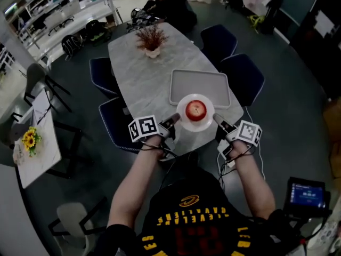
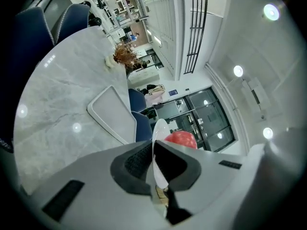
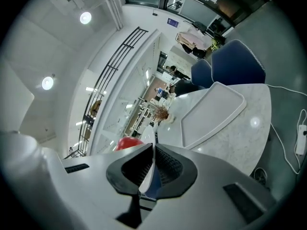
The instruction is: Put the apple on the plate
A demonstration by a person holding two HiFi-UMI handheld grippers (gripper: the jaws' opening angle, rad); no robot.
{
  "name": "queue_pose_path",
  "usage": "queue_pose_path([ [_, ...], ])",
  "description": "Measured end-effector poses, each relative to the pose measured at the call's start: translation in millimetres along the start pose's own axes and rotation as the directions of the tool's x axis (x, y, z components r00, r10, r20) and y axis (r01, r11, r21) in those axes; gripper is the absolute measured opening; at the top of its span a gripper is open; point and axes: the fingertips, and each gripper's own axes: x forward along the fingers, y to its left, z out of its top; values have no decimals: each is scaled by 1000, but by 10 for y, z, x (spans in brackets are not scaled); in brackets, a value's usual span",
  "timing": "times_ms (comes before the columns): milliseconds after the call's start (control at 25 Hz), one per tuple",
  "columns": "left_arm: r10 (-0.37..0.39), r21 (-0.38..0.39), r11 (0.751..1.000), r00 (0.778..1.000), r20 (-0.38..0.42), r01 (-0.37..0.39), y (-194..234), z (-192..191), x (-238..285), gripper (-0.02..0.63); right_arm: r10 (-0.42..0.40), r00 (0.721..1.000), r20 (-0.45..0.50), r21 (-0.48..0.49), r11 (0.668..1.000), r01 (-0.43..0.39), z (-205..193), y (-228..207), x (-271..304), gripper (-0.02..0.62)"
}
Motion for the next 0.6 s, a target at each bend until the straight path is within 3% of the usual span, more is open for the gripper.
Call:
queue_pose_path([
  [280,5,29,1000,999,-54,-3,-81,138,443,20,17,999,49,54,998,-20,365,-245,95,26],
  [600,20,16,1000,998,-66,-19,116,539,1069,18,22,1000,16,113,993,-24,807,-634,541,26],
])
